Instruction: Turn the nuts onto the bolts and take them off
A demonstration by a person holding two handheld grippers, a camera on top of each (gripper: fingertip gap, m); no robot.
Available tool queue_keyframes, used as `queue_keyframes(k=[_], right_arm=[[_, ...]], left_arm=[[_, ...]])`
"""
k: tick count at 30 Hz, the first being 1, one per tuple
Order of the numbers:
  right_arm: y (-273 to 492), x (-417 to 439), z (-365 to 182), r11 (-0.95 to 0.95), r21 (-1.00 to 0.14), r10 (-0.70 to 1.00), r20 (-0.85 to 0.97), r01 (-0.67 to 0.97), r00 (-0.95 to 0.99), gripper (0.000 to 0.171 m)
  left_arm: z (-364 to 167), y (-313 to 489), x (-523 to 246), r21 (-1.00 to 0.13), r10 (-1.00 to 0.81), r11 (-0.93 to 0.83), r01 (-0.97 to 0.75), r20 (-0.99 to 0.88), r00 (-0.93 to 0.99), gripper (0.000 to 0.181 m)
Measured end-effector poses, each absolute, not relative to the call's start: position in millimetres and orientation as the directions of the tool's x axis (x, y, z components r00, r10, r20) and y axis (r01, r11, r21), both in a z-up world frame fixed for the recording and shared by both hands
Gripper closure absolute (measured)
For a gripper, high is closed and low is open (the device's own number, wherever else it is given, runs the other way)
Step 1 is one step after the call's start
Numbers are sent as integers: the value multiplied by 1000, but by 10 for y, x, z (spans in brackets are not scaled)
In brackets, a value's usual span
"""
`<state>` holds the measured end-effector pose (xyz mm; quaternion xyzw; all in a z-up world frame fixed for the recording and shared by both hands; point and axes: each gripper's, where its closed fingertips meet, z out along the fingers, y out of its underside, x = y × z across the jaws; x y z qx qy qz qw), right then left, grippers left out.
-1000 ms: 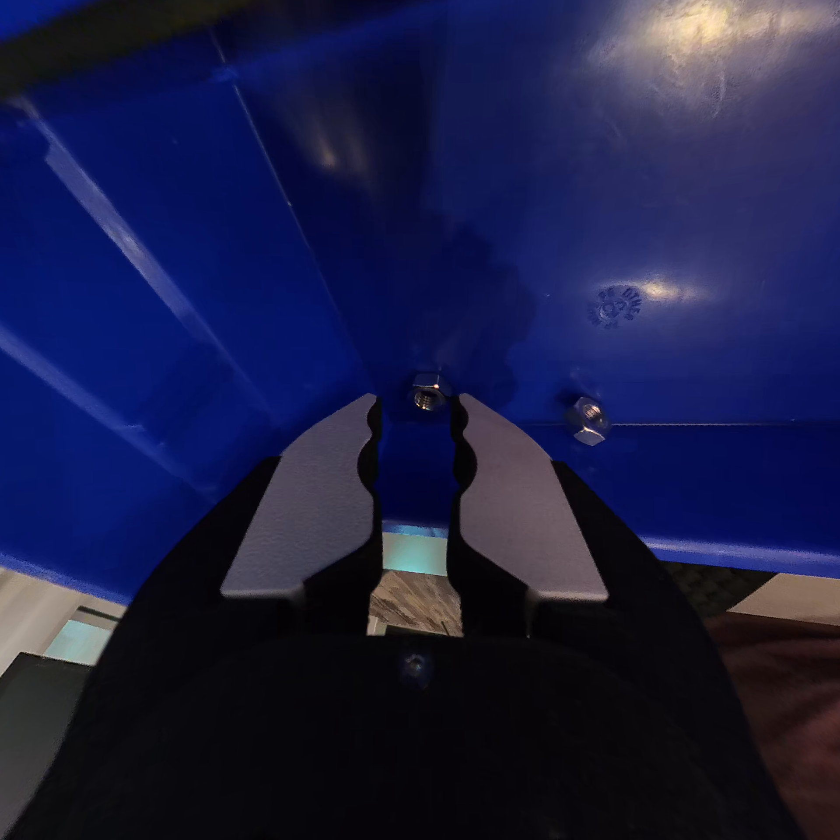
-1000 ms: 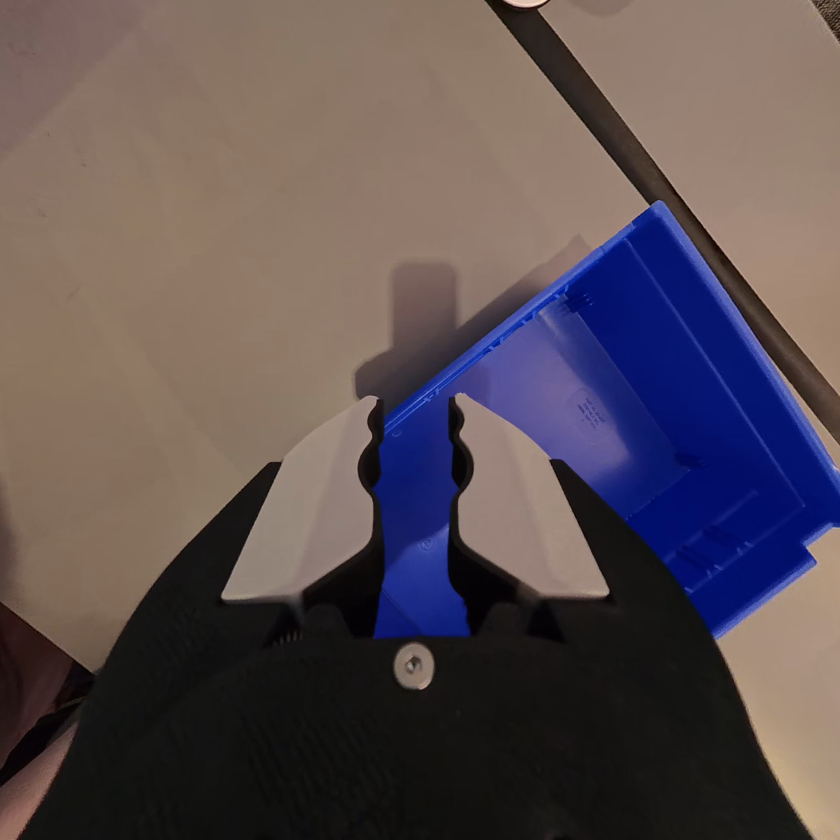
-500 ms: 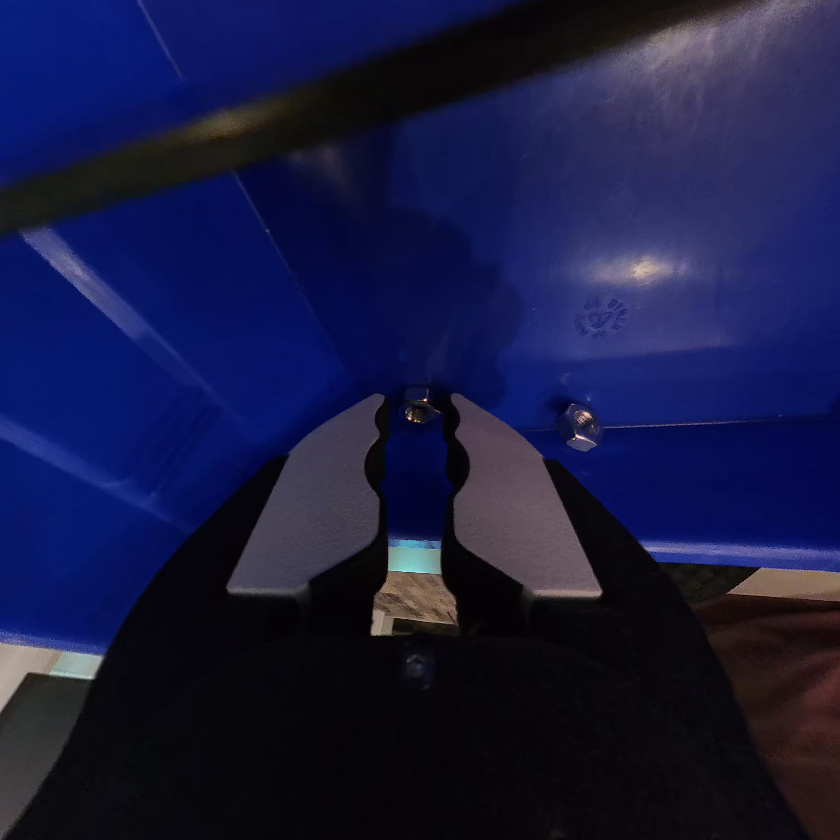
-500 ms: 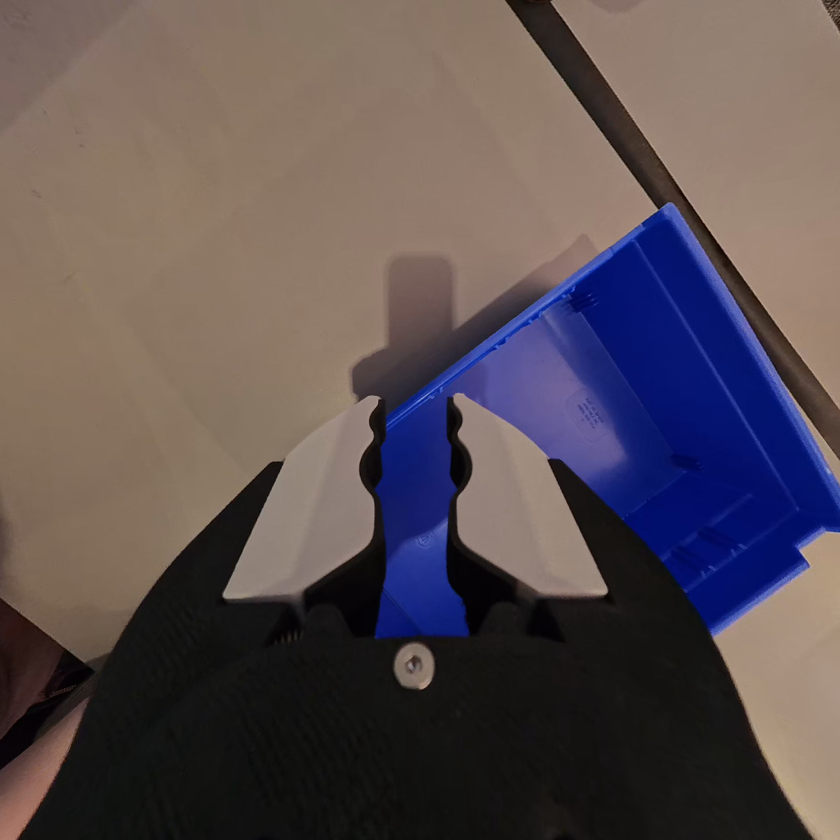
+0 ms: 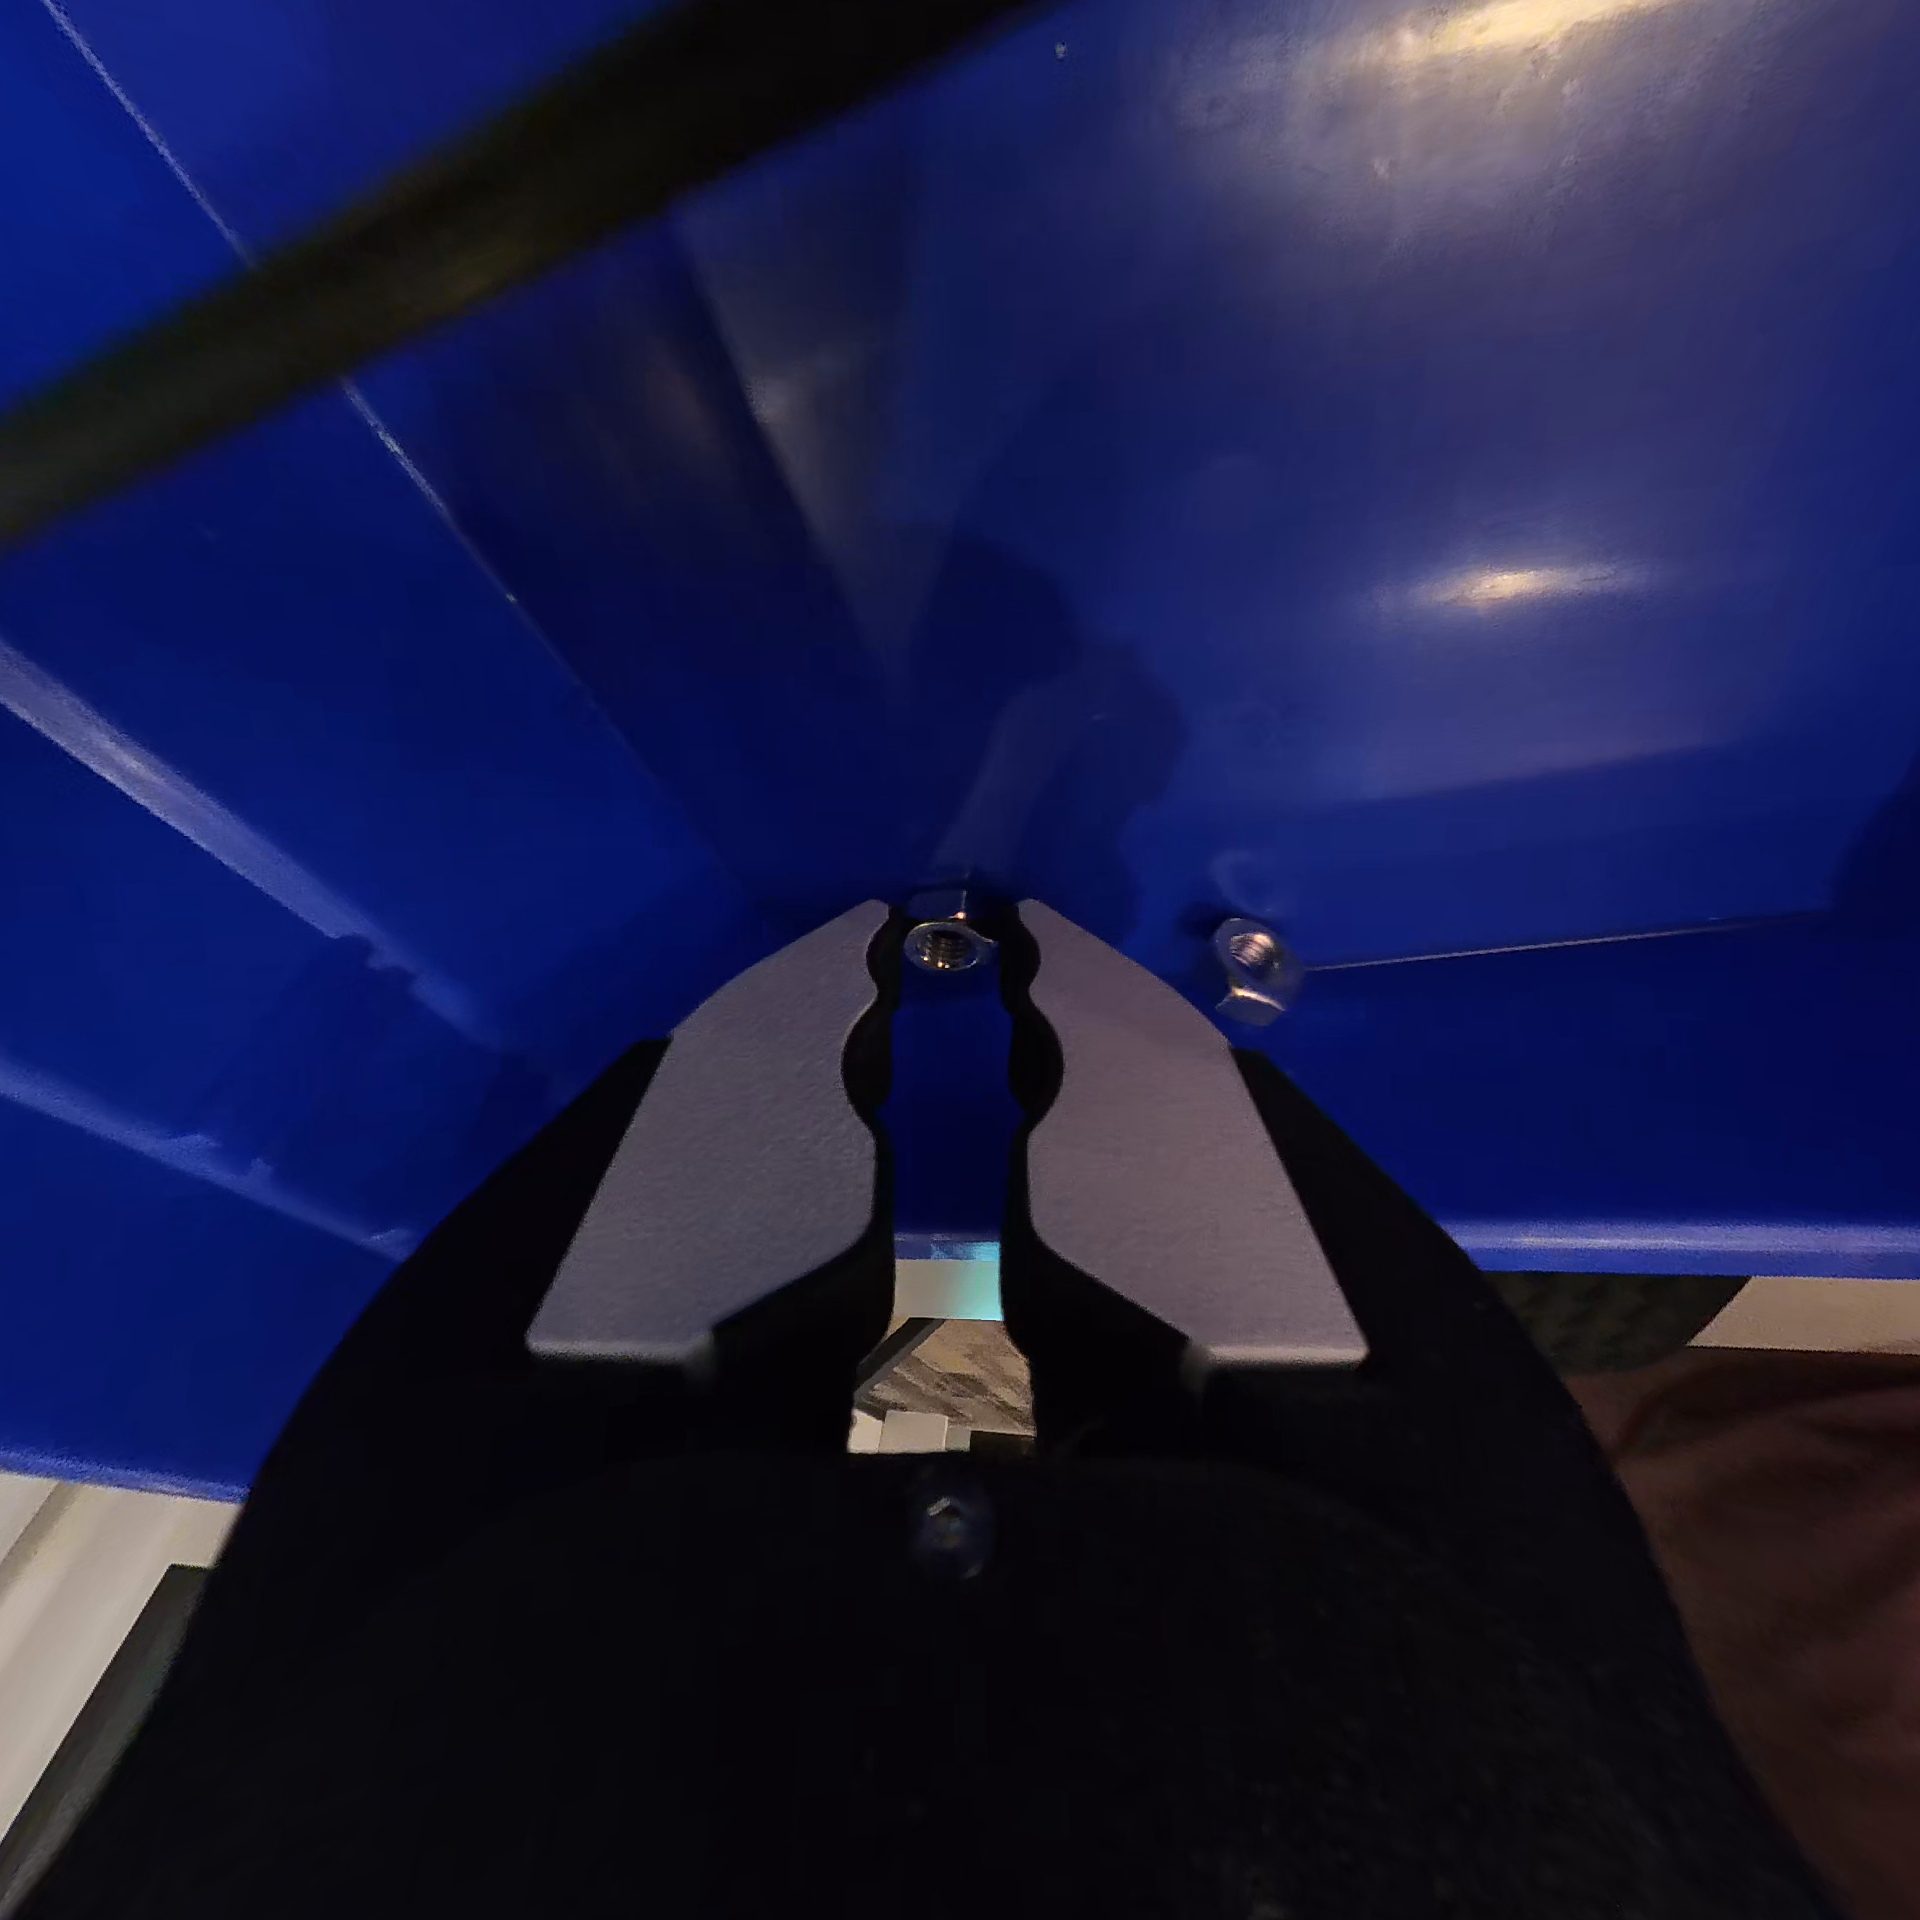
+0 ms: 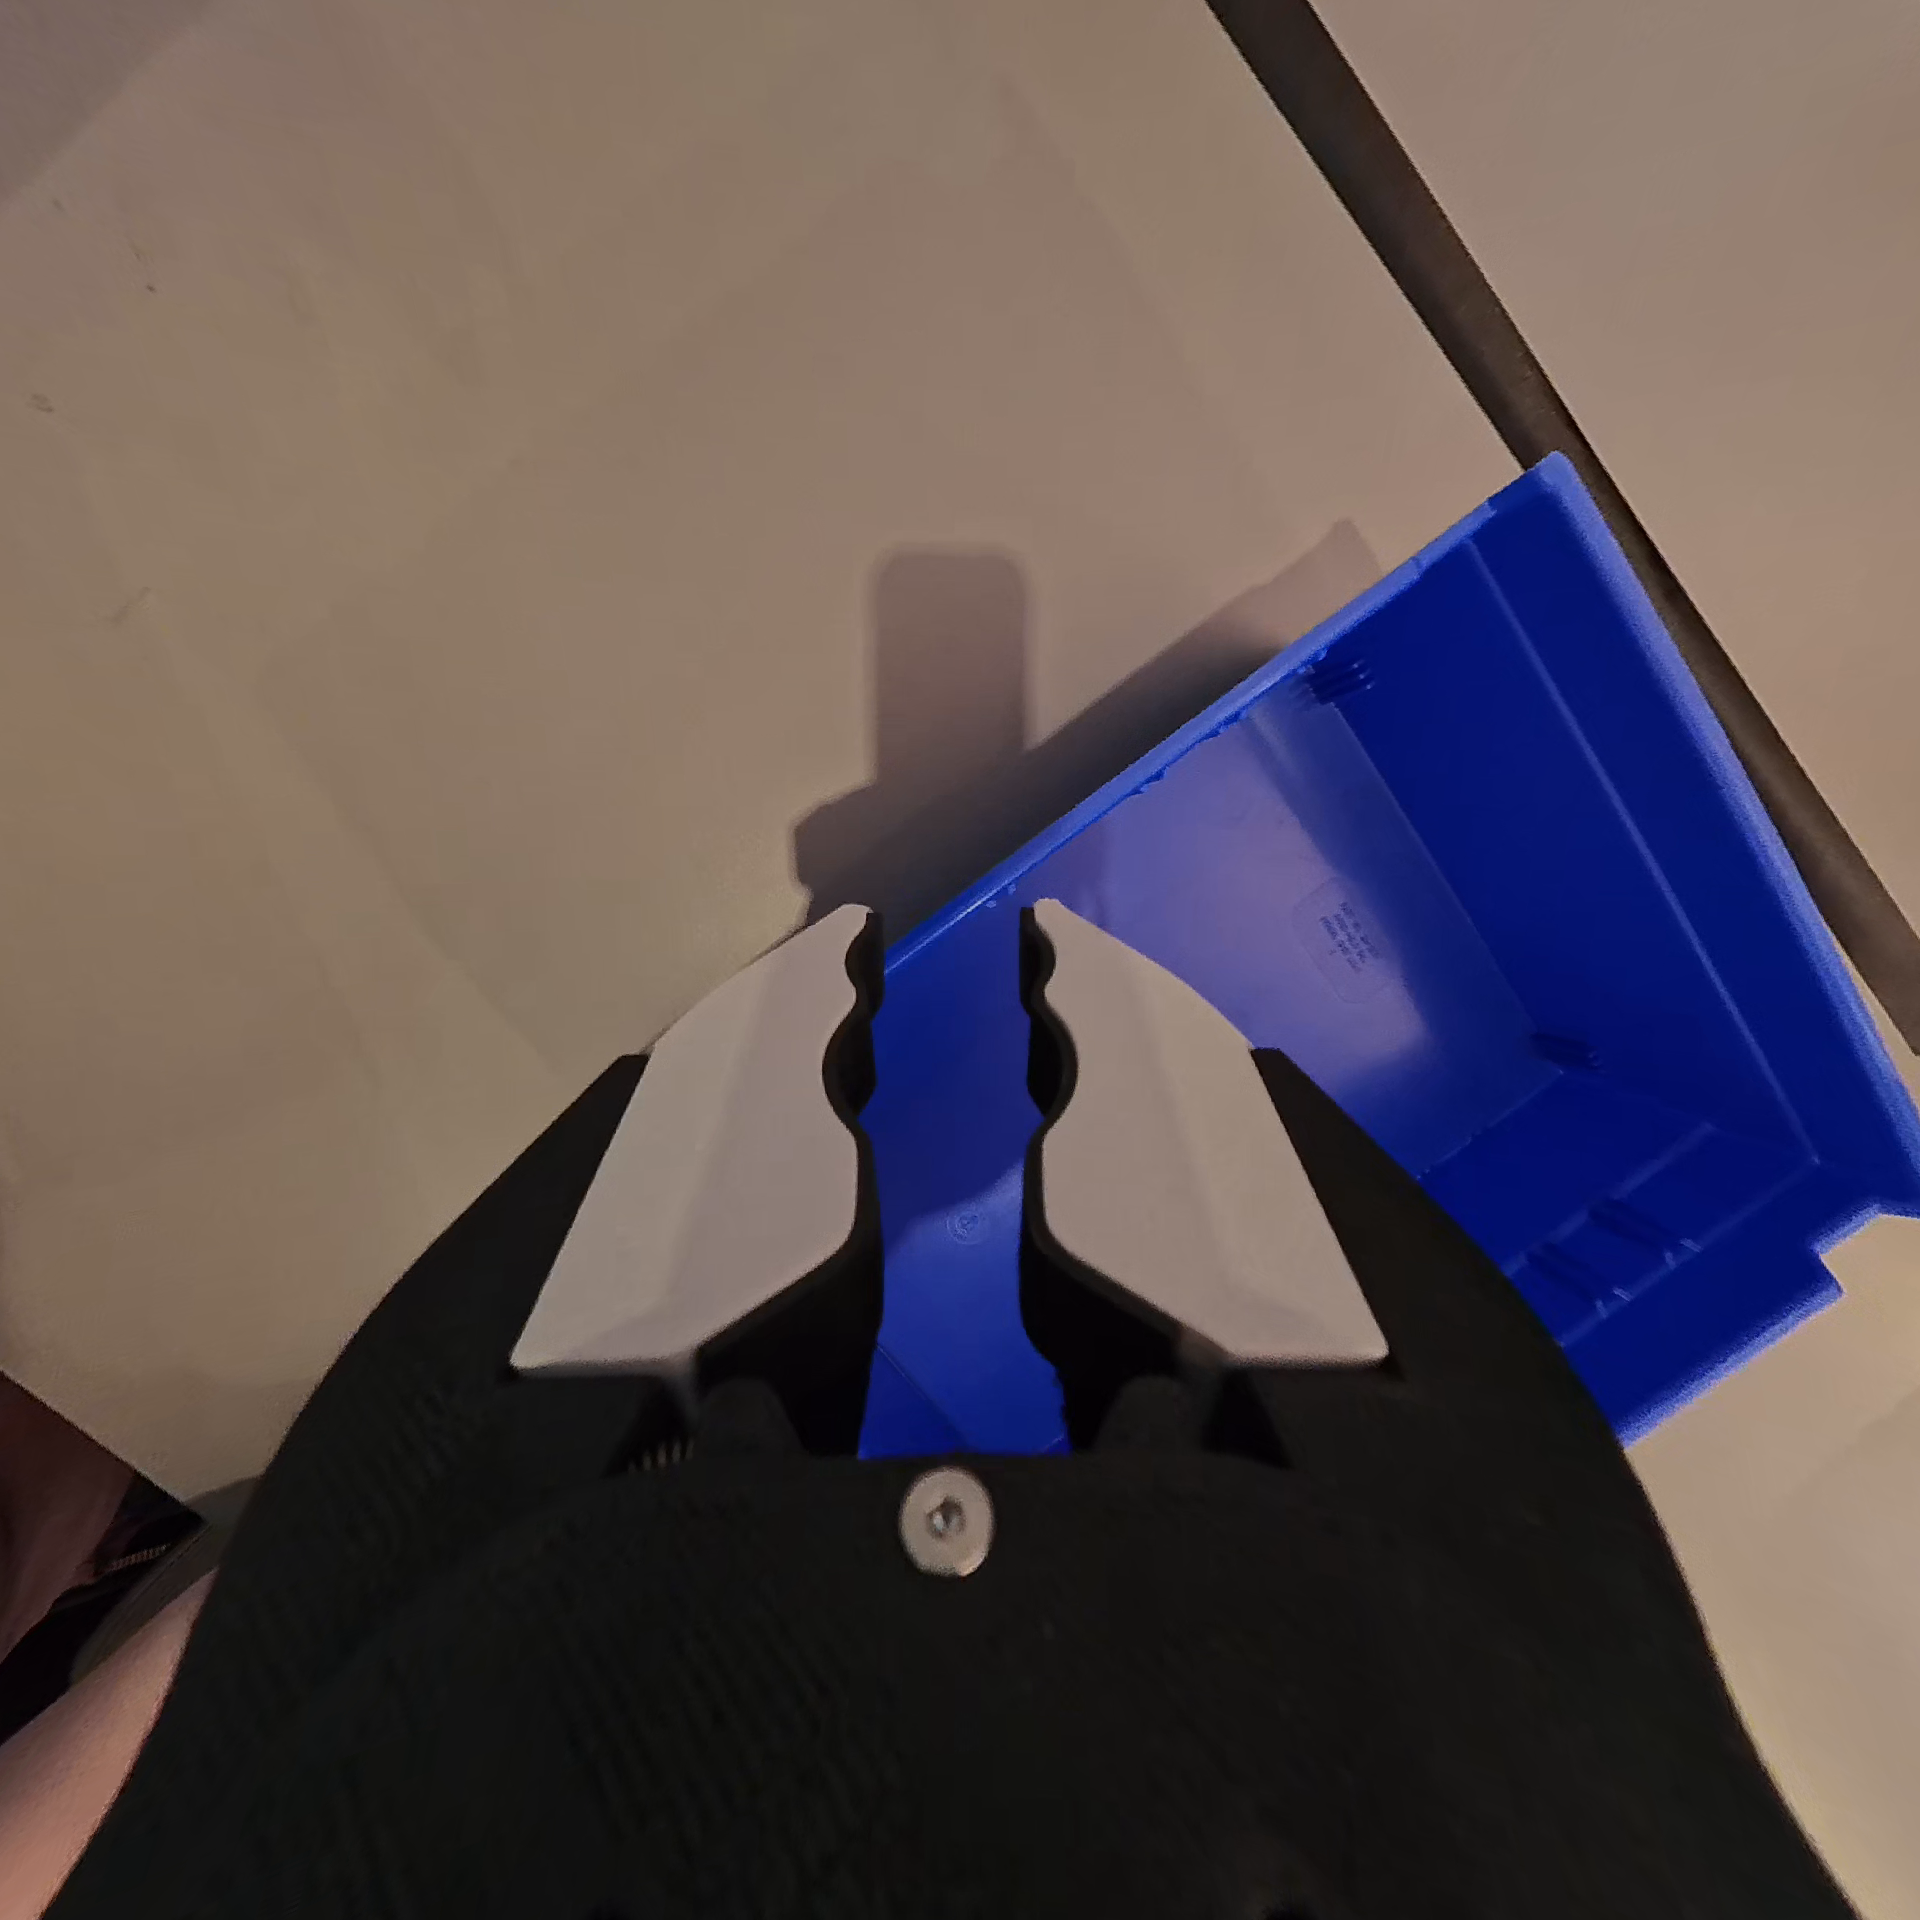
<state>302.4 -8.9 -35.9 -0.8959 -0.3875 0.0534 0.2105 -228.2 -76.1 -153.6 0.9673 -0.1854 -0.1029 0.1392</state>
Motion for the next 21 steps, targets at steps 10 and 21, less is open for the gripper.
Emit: queue_keyframes(k=[10, 21], right_arm=[[-88, 3012, -399, -615, -401, 721, 65, 680, 690, 145], [-70, 3056, -421, -628, -389, 711, 66, 674, 700, 146]], left_arm=[[-1536, -727, -2153, 266, -400, -895, -359, -118, 909, 164], [-1233, -609, -2009, 189, -397, -907, -376, -85, 914, 164]])
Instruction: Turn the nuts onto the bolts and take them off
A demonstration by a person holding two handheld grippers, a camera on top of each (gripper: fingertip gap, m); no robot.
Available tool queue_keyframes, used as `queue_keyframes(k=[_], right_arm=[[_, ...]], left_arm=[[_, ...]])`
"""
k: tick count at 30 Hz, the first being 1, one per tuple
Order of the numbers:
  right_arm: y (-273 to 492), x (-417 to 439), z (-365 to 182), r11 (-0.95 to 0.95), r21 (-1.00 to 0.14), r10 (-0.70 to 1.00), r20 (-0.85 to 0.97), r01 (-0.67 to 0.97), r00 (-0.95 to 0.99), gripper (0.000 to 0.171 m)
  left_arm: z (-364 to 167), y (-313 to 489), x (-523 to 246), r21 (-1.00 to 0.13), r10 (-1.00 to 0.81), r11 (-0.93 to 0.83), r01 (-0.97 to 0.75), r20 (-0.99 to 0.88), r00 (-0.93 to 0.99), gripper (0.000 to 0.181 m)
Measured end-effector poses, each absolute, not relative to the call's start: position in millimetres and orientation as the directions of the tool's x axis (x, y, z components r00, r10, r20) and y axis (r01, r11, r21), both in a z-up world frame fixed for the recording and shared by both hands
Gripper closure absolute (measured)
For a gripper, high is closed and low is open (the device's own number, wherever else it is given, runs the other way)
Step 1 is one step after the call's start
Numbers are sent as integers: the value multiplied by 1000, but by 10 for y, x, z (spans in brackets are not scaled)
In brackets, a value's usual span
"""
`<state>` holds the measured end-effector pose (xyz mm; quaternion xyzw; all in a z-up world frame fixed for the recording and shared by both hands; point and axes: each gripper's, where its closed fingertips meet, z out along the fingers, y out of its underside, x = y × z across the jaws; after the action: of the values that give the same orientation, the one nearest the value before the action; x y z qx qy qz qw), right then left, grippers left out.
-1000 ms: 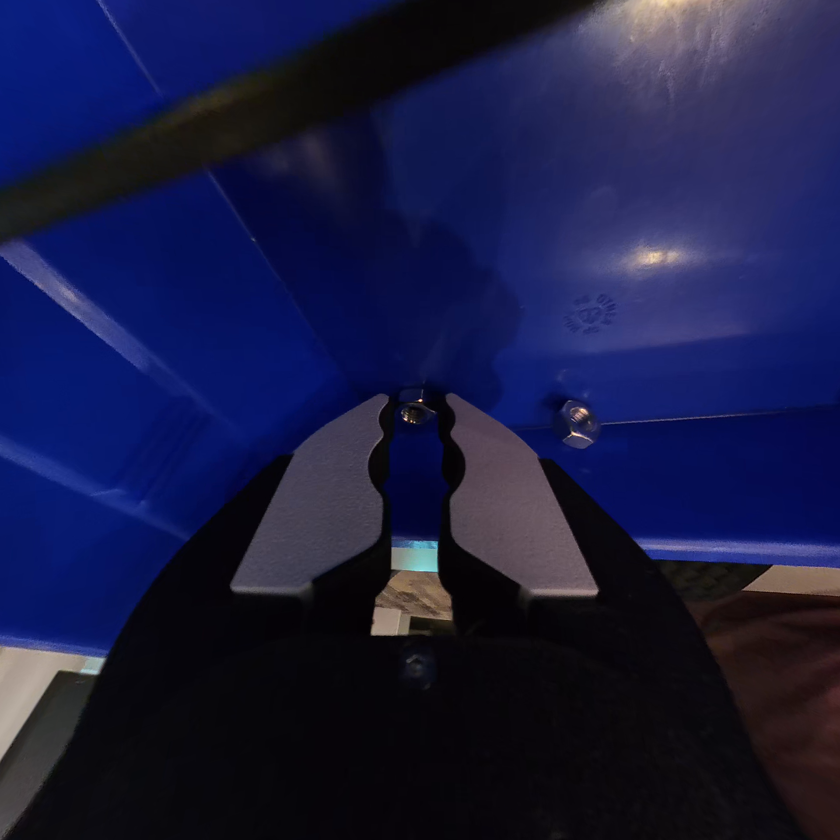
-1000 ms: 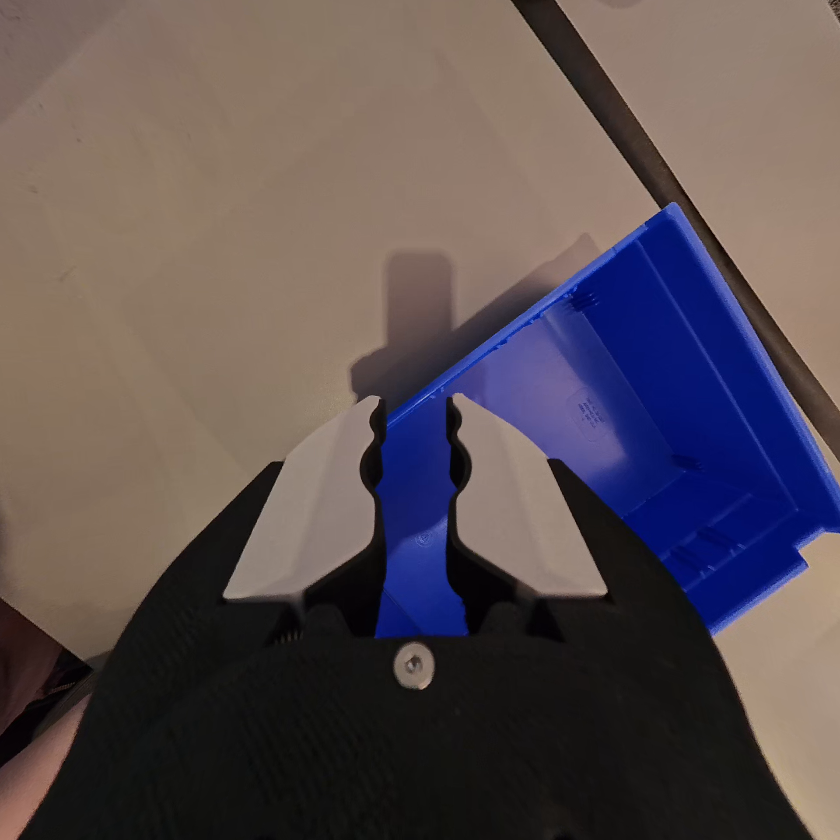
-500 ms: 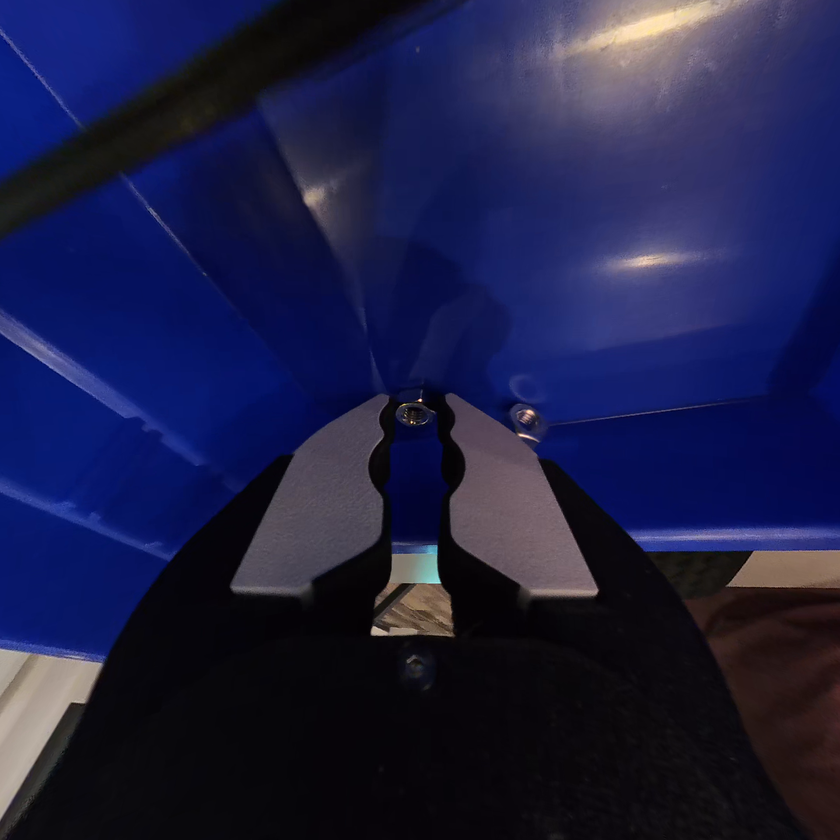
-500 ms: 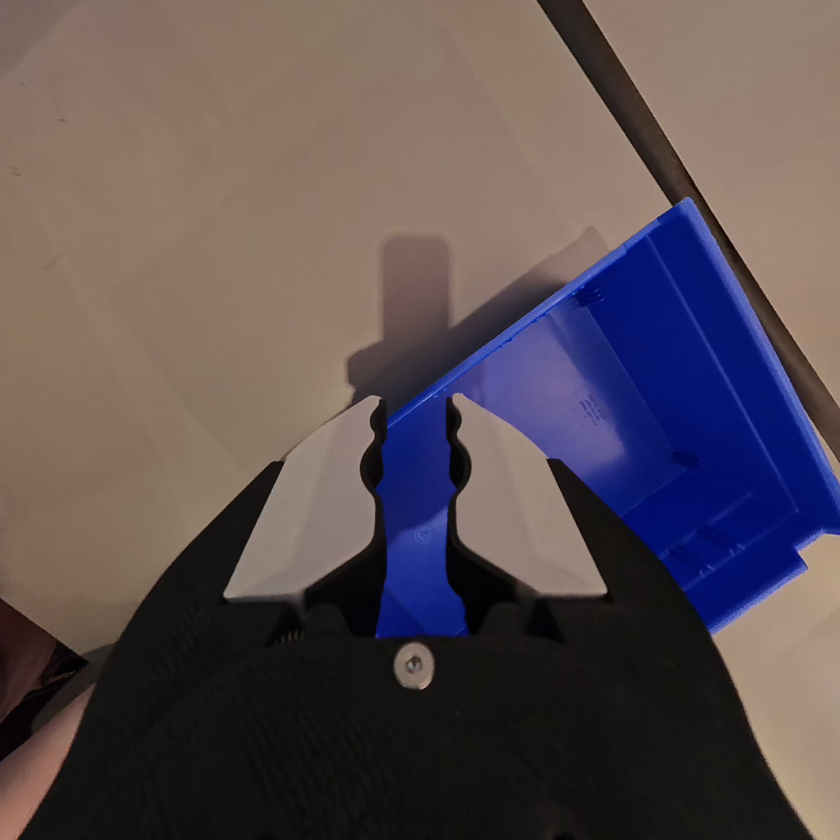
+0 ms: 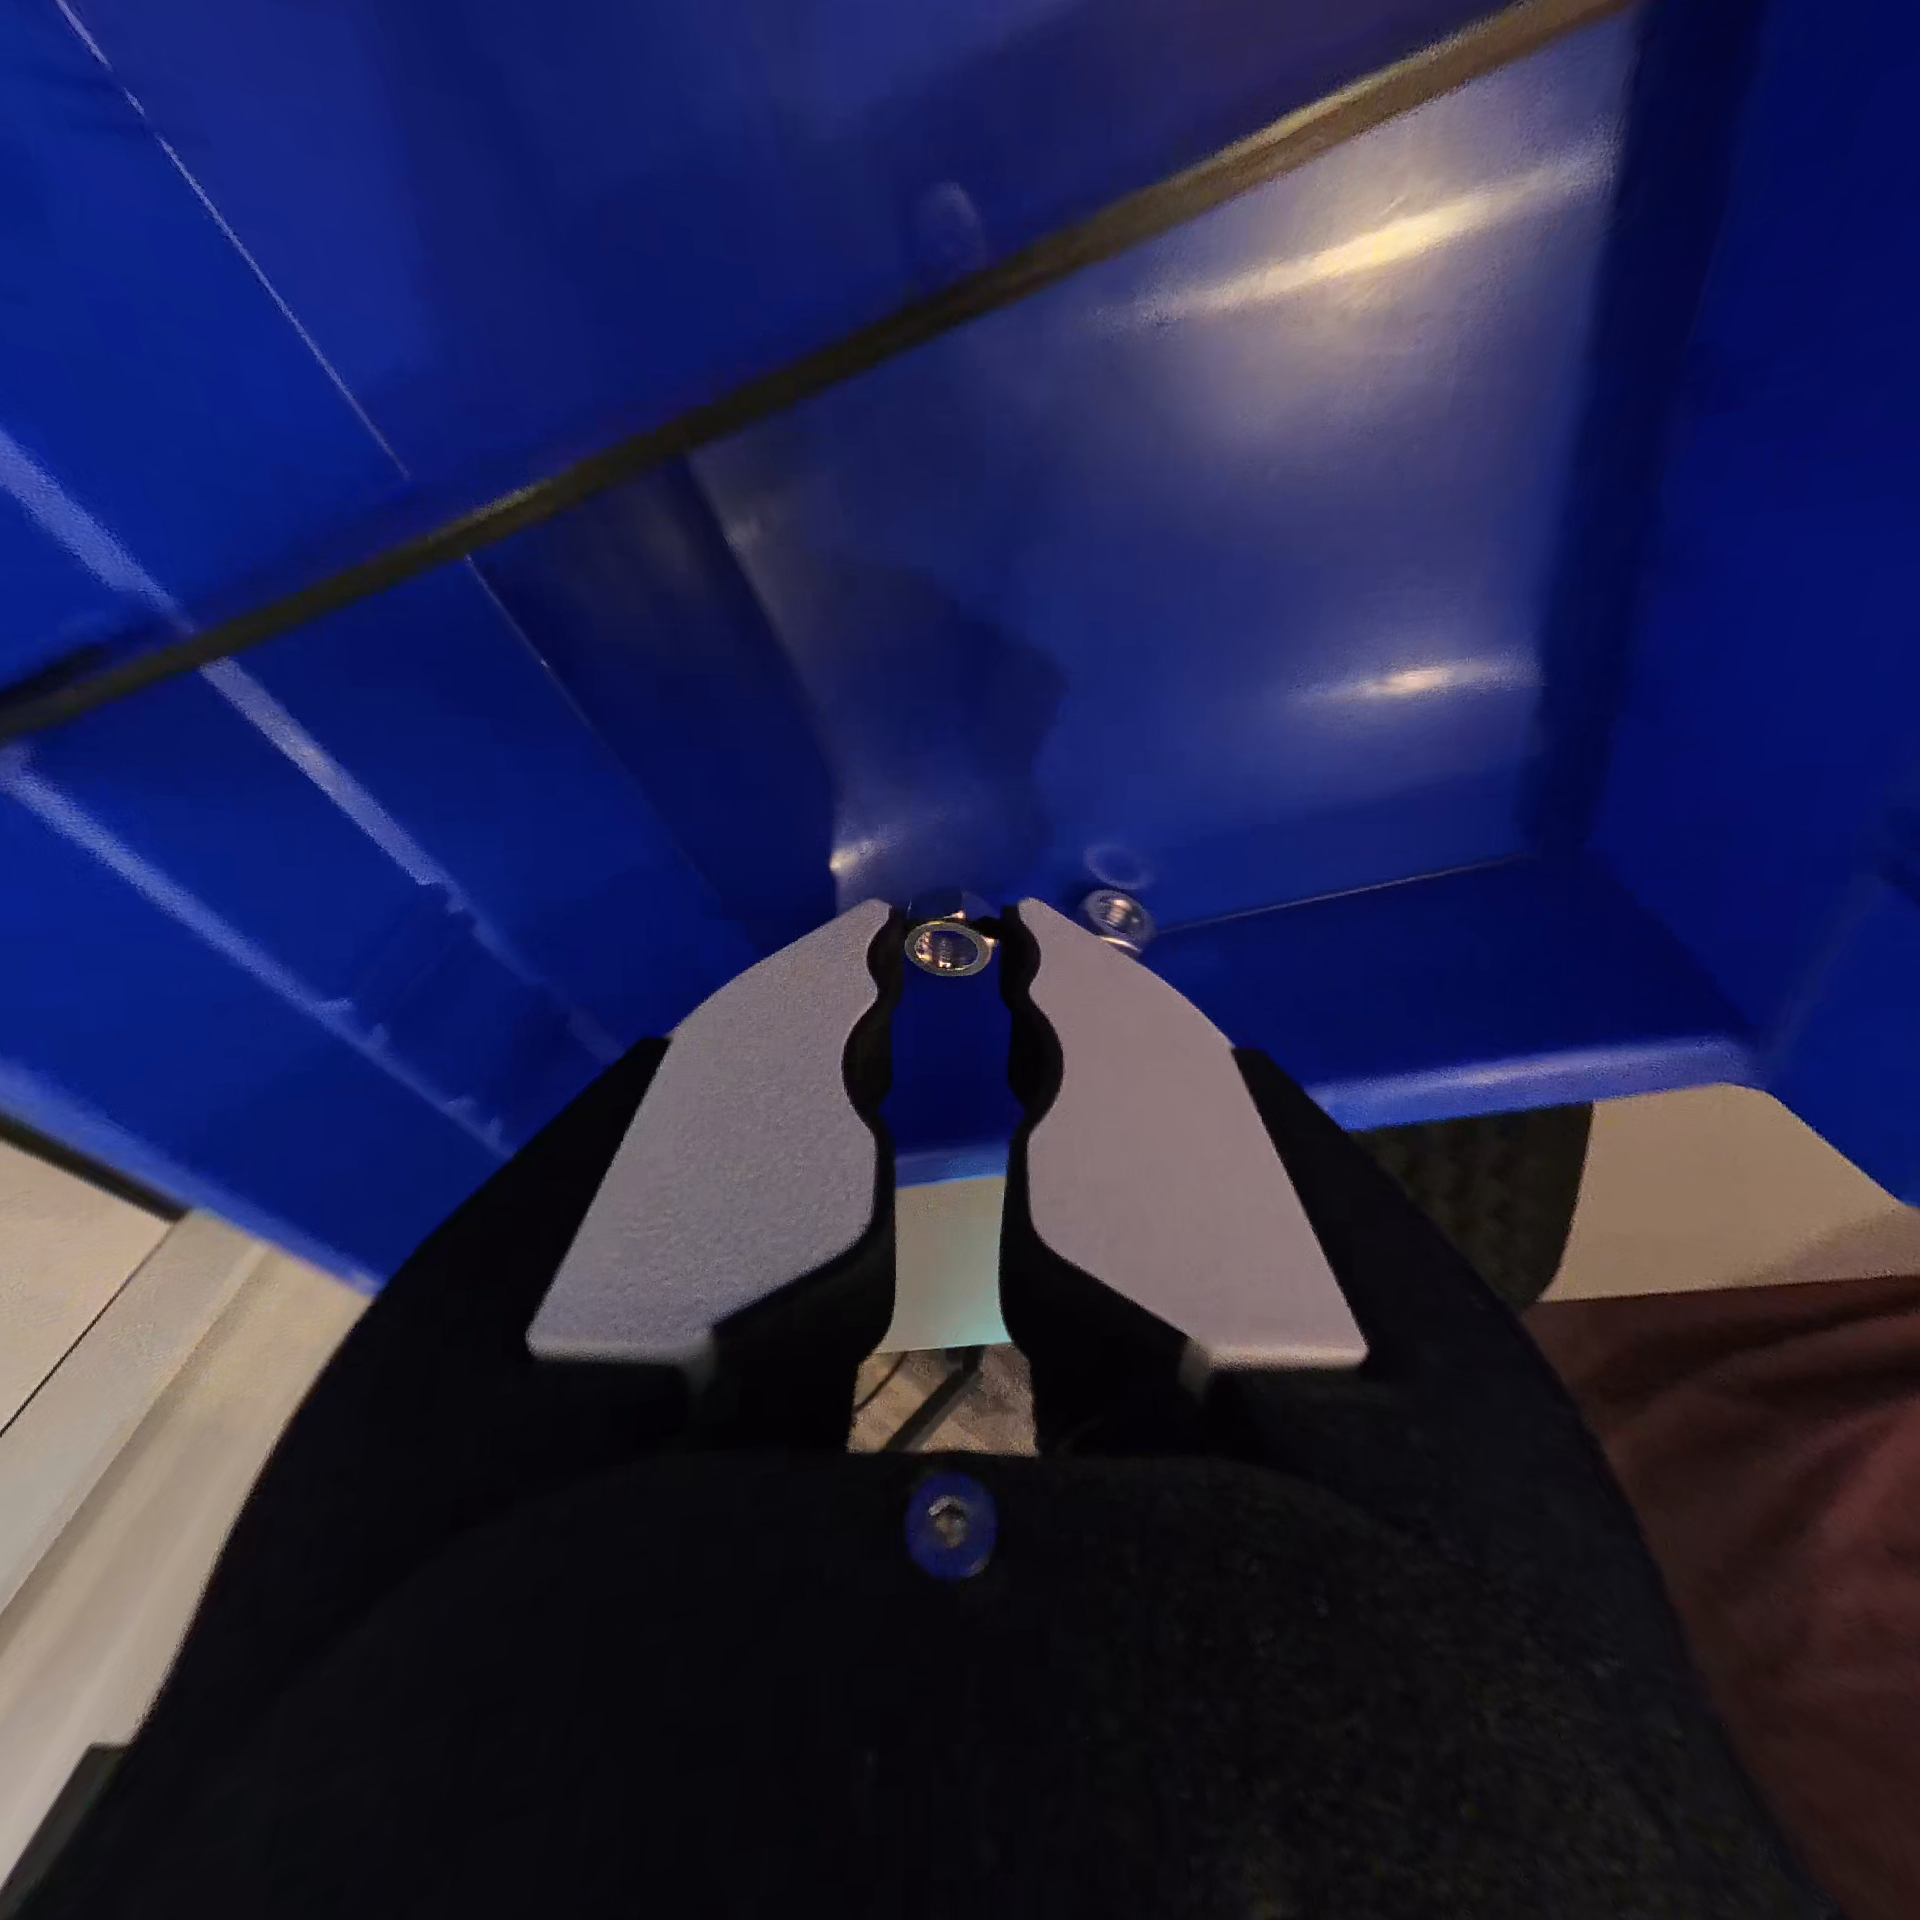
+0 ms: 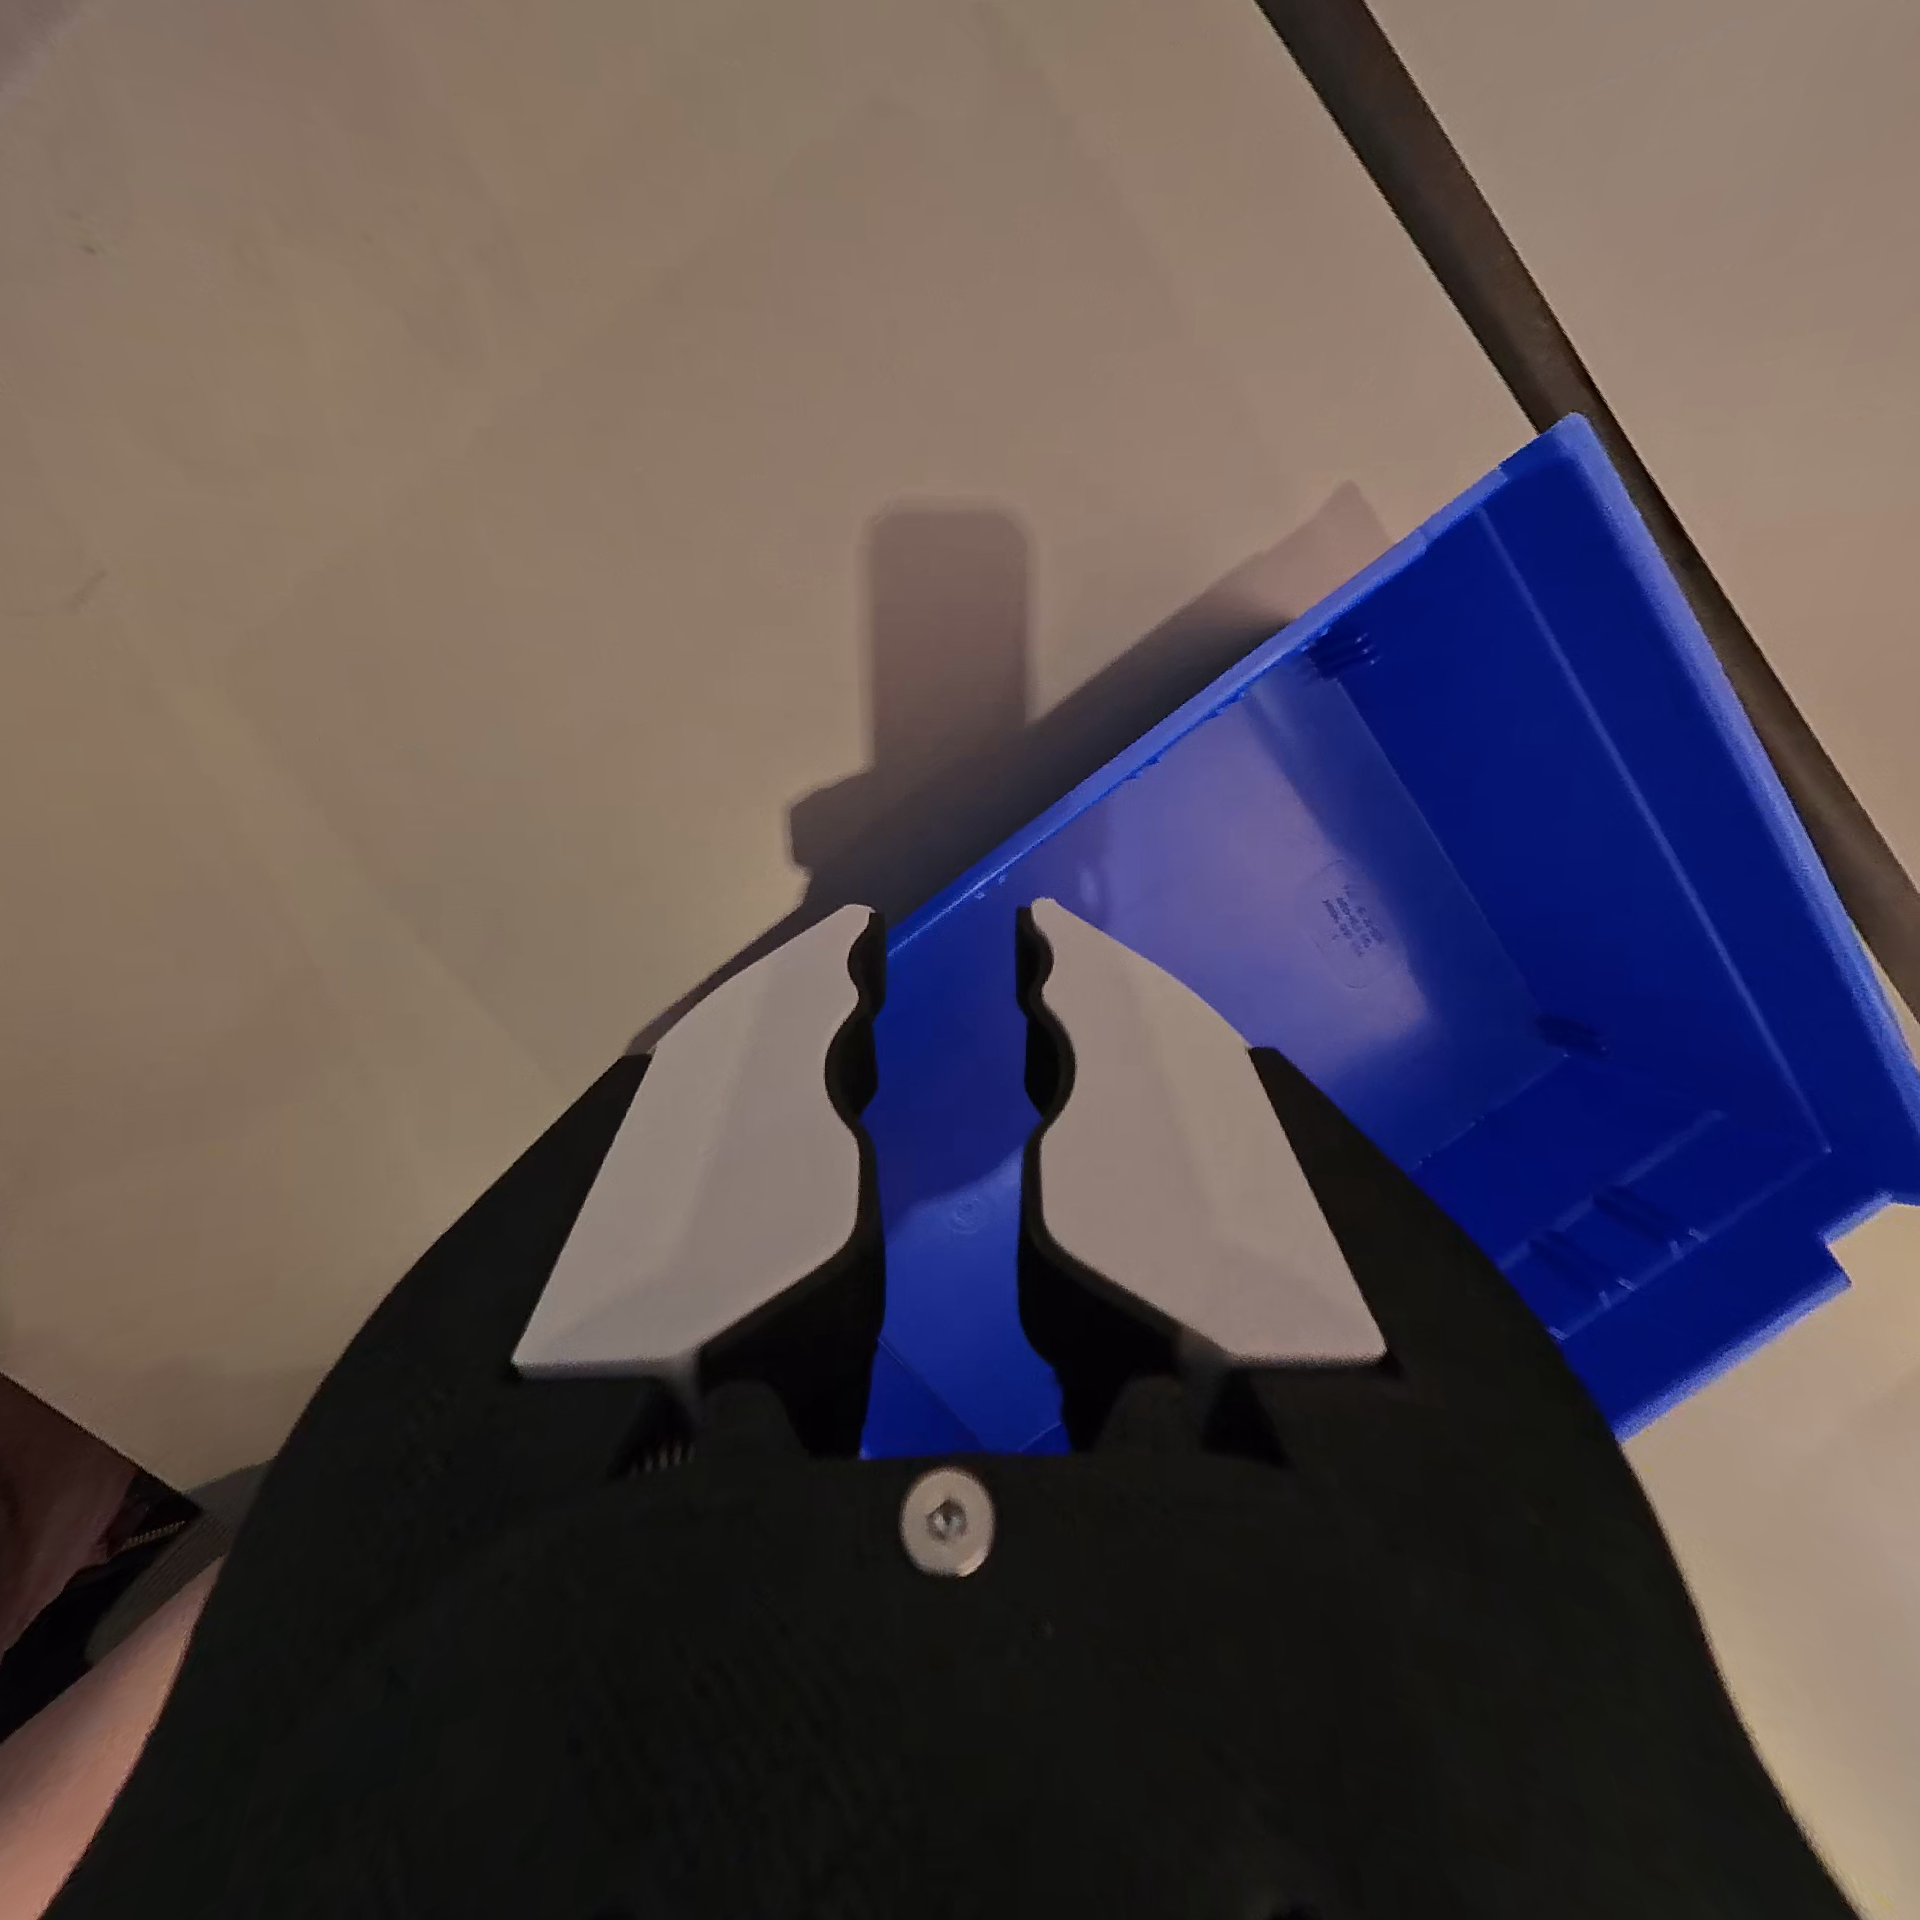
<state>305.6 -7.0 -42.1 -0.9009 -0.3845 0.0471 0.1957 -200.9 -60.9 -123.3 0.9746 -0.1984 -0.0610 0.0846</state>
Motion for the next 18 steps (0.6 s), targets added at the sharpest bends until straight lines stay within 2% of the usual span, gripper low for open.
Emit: queue_keyframes(k=[6, 12, 15, 18], right_arm=[[-59, 3065, -402, -630, -394, 704, 75, 670, 706, 146], [-94, 3094, -325, -620, -414, 702, 85, 666, 707, 147], [-145, 3147, -267, -618, -427, 698, 89, 660, 711, 146], [-211, 3253, -170, -620, -455, 680, 95, 639, 727, 146]], left_arm=[[-747, -421, -1603, 125, -494, -868, -481, -113, 862, 164], [-270, -265, -629, 33, -652, -757, -652, -109, 751, 164], [-278, -255, 50, -22, -741, -669, -743, -65, 668, 164], [-517, -273, 719, -71, -821, -567, -821, -34, 570, 164]])
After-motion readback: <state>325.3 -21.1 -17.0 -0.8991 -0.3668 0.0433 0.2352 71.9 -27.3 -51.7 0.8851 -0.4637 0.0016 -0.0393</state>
